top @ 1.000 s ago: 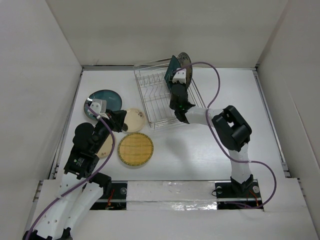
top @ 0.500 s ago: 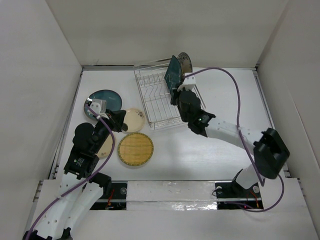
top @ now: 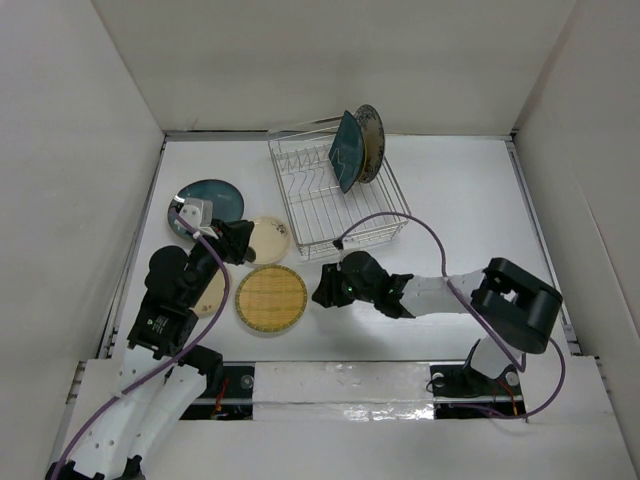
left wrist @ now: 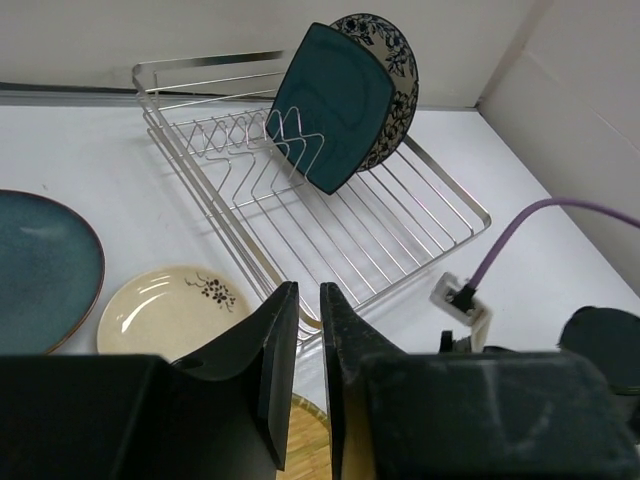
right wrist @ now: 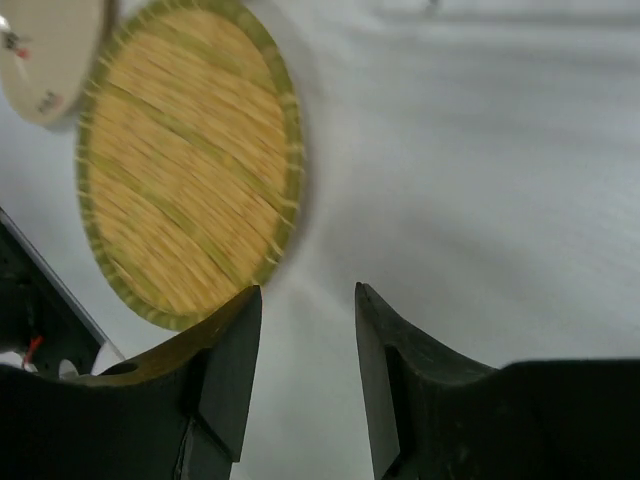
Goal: Load the plates into the dish rack
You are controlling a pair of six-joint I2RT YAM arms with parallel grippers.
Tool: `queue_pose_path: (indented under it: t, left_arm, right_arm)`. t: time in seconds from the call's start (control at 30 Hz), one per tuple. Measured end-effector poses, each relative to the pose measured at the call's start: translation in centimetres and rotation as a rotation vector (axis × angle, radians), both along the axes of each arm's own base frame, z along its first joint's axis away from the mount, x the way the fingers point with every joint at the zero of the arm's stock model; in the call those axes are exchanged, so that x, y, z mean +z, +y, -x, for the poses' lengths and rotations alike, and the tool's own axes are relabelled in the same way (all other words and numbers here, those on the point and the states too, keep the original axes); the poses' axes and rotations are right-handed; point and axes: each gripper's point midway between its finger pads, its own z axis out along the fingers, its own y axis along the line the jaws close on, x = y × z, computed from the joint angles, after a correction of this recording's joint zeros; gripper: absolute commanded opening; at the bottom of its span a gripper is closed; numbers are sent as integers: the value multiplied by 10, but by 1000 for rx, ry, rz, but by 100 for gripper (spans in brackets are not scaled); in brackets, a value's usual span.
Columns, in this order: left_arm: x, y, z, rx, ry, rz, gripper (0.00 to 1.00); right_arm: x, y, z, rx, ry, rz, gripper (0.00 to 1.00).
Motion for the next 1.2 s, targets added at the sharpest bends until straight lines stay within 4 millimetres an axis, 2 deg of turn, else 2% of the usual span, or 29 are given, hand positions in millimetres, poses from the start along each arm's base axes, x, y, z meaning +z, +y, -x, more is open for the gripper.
queue_pose_path:
  t: [0.07,0.1,0.3,0.43,0.47,0.5,0.6,0.7,0.87,0.97,1.07,1.13,1.2]
  left_arm:
    - [0,0,0,-3,-1,1,16]
    - [0,-1,1,-5,-2,1,16]
    - [2,-3,3,-20,-6,3,17]
    - [2,-3,3,-23,-6,3,17]
    - [2,-3,3,-23,-6,3,17]
    - [2,-3,3,-23,-6,3,16]
    - [2,-3,3,-23,-6,3,16]
    - [2,-3,3,-22,-6,3,16]
    - [5,-2,5,-19,-17,7,15]
    - [6,0,5,-13,-21,8,15]
    - [7,1,6,-5,-27,10,15]
    - [9,3,6,3,-34,12,15]
    - [11,4,7,9,-41,15,15]
  right_arm:
    - [-21,-1,8,-1,78,5,48]
    - [-25,1,10,-3,109,-12,49]
    - [-31,24,5,-18,222,-177,48]
    - [-32,37,5,-7,268,-264,44]
    - [-32,39,6,-4,276,-276,42]
    - [-33,41,7,-1,284,-287,30]
    - [-37,43,9,-6,320,-307,5]
    - [-33,40,12,-12,326,-343,0]
    - [-30,16,30,-11,331,-336,0]
    - [-6,8,37,40,267,-322,0]
    - [36,2,37,101,146,-310,0]
    - [77,-2,25,109,29,-312,0]
    - [131,-7,-3,56,-116,-325,0]
